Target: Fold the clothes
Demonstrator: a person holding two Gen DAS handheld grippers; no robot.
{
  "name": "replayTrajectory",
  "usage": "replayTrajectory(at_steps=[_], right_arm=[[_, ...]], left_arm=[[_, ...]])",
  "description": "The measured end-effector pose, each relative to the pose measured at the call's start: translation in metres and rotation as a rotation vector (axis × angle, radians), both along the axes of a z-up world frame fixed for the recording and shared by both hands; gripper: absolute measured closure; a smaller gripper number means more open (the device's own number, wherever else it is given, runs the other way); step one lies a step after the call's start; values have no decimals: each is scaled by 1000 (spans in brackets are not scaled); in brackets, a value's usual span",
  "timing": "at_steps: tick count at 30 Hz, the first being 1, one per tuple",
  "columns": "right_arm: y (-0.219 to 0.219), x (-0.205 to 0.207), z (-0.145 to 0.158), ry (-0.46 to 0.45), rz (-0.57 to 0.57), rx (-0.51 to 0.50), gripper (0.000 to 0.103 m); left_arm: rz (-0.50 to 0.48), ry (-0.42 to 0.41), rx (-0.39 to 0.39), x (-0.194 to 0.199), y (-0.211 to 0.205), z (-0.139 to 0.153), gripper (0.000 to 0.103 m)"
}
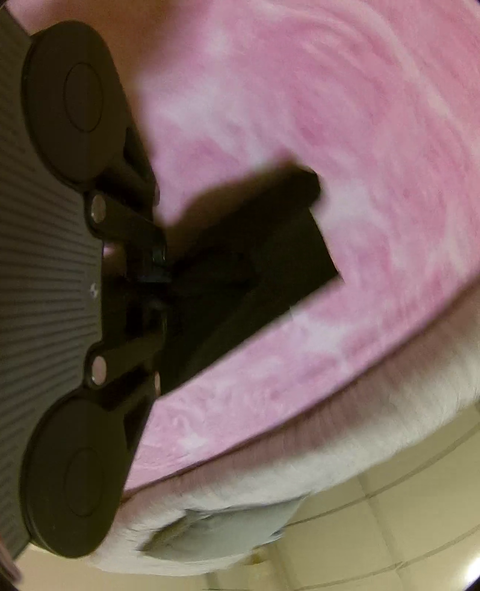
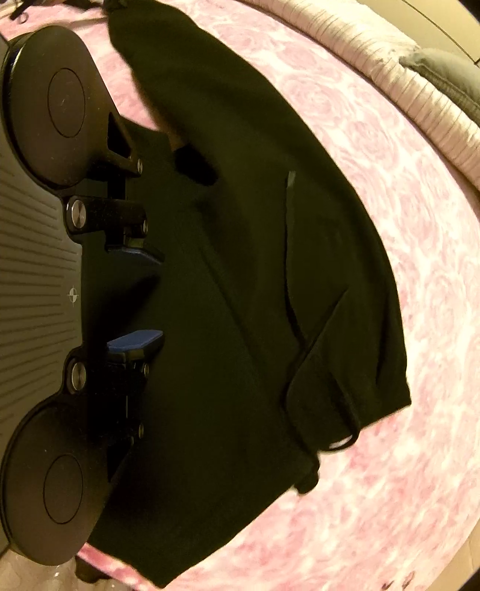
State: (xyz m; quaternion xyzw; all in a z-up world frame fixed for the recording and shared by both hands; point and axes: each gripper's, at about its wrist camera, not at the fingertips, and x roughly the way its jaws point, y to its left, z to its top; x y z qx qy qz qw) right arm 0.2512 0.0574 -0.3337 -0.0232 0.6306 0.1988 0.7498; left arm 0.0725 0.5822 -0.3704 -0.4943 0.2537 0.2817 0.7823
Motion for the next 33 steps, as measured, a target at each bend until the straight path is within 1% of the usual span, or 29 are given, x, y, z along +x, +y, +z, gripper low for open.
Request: replayTrajectory(at_steps=[1,3,5,7,8,9,10,11,12,13,14,17,18,20,21,25,26,28,30,32,33], right_arm=[[-4,0,-1,3,-14,-3,60],[-11,0,0,8,-45,-3,60],[-12,1,2,8,-51,5,60],[-13,2,3,6,-54,14,60],[-13,2,4,5,-56,18,60],[-12,3,4,4,-51,24,60],[-11,3,4,4,-45,29,60],[-11,3,4,4,-39,32,60],[-11,3,3,5,-32,34,60],[-11,3,2,5,-25,37,60],[-14,3,2,4,-18,36,60],[-22,4,1,5,11,34,60],[-23,6,0,1,26,26,60],[-31,11,2,-21,54,17,60],[-35,15,3,-39,66,18,60],[-51,34,10,-118,98,24,60],[-55,41,11,-137,106,30,60],[-64,57,12,-165,123,47,60],[-73,77,13,-178,137,76,61],[-82,97,14,-177,159,104,61],[-86,106,14,-177,171,118,61]], left_arm=[[-30,-21,36,5,1,7,102],[-88,-130,161,-1,-4,37,102],[-146,-245,290,-7,-11,68,101],[-191,-161,375,-17,-15,69,101],[-213,-112,415,-22,-17,69,98],[-214,4,403,-25,-15,54,95],[-212,130,382,-27,-12,36,88],[-207,241,348,-29,-9,17,88],[-178,381,314,-34,-5,-3,90],[-141,471,296,-38,-3,-14,92],[-77,463,273,-48,-5,-14,92],[123,398,199,-82,-11,-10,89],[190,360,172,-94,-18,-4,89],[218,302,146,-97,-33,6,89],[190,277,131,-95,-44,12,89],[-56,186,76,-56,-113,29,89],[-129,173,68,-41,-136,32,89],[-230,150,52,-15,-174,34,89],[-280,137,37,9,-207,32,89],[-303,118,15,30,-231,28,89],[-308,123,15,41,-239,26,89]])
